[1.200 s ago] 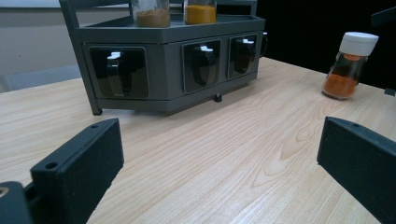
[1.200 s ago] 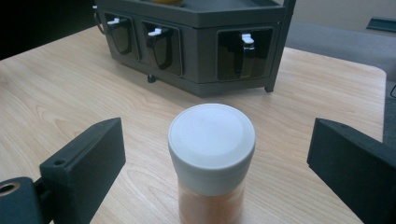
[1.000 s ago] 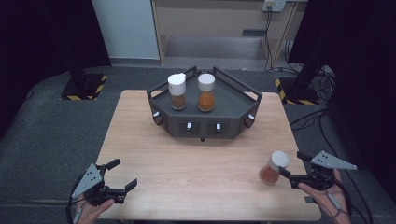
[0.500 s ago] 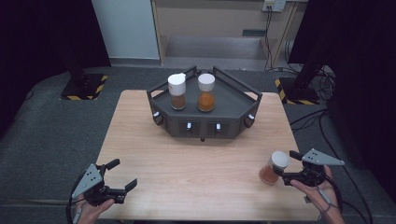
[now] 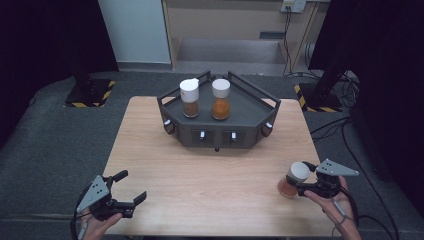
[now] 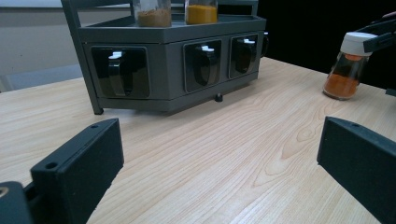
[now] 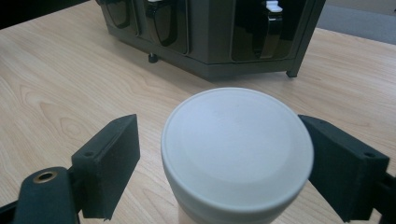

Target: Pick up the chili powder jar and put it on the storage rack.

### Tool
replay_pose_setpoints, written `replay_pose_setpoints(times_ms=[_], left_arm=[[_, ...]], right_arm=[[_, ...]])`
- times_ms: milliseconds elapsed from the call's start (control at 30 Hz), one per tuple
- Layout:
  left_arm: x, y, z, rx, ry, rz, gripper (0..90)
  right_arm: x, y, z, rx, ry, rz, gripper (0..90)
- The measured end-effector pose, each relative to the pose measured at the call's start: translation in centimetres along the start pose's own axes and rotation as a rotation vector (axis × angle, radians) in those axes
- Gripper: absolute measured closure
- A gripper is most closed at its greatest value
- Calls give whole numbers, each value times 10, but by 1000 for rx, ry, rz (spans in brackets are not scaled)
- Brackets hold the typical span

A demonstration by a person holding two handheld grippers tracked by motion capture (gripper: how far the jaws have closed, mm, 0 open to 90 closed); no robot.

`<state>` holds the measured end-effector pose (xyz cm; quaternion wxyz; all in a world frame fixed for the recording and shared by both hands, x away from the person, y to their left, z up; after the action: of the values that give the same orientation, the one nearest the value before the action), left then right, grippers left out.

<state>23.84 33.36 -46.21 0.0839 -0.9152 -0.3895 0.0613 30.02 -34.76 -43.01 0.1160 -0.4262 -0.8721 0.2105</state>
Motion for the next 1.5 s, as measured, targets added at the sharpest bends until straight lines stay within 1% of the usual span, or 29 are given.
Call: replay_pose_setpoints(times_ms=[100, 267, 300, 333, 400, 633, 867, 1200, 1400, 1500], left_arm=[[0, 0, 0, 1, 0, 0, 0], [0, 0, 0, 1, 0, -1, 0], [0, 0, 0, 0, 0, -1, 0], [0, 0, 0, 0, 0, -1, 0], [0, 0, 0, 0, -1, -2, 0], [0, 0, 0, 3, -1, -1, 0], [0, 0, 0, 3, -1, -1, 0], [1, 0, 0, 5, -4, 0, 0], [0, 0, 0, 5, -3, -1, 0], [1, 0, 0, 5, -4, -1, 0]], right_arm=[[0, 2, 1, 1, -2, -1, 170], [1, 3, 2, 3, -24, 20, 272], [1, 3, 2, 5, -24, 25, 292], [1, 3, 2, 5, -24, 25, 292], [0, 2, 4, -4, -21, 31, 332], [-1, 2, 4, -10, -20, 27, 335], [0, 2, 5, -12, -22, 33, 337], [0, 2, 2, 1, -26, 33, 338], [0, 2, -2, 13, -43, 29, 339], [-1, 0, -7, 12, -52, 19, 339]])
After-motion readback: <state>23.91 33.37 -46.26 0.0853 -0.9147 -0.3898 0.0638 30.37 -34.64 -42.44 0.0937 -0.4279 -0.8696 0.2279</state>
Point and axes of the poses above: each handheld gripper's, and its own axes: y roughly forward along the jaws, z roughly out of its underside, x roughly to its left, the point moved 9 cm from there along y, roughly forward along the jaws, and after that the axes turned 1 degree about z, right-handed, at the moved point
